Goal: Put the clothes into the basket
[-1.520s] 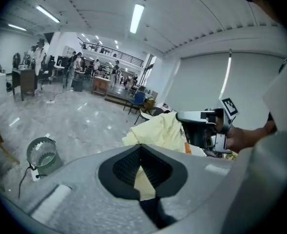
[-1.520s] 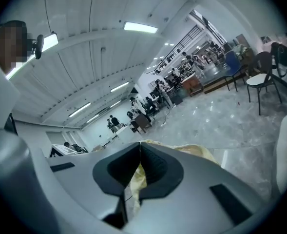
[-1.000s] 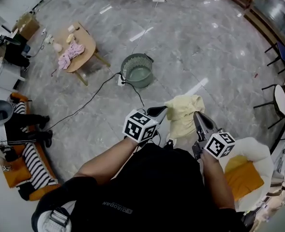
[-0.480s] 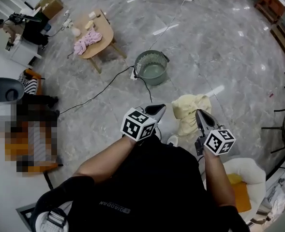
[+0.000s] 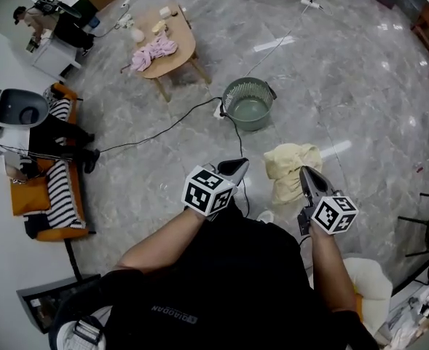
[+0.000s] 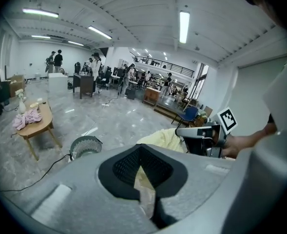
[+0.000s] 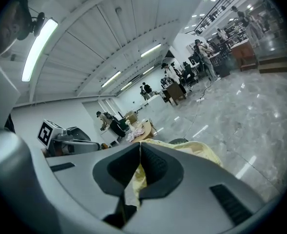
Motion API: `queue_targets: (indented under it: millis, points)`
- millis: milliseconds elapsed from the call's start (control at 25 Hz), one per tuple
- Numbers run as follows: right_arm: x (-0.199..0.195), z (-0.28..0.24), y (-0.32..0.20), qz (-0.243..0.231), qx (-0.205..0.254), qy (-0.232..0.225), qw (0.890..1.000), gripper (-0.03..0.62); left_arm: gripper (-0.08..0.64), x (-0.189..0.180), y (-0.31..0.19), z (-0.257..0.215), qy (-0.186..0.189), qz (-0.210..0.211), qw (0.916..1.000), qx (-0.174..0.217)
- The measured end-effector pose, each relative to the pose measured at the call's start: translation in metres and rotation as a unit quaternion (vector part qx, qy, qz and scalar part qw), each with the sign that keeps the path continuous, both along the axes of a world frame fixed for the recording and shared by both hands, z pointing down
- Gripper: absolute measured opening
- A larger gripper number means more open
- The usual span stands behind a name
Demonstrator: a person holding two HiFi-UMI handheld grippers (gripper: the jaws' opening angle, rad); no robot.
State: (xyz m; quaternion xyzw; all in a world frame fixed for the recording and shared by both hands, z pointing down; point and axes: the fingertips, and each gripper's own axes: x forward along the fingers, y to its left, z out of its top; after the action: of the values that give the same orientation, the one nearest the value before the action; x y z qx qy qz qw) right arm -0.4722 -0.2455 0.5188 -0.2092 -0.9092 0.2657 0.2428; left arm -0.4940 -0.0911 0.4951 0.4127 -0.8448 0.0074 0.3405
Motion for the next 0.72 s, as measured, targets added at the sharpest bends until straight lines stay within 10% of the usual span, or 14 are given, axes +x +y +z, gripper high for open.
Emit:
queue_targets:
  millis: [720]
  points:
    - [-0.144,0.016,0.119,-0.003,0.033,0.047,0.998,0.021,0.0,-0.153,0.126,0.012,0.016,-0.007,0.9996,0.021]
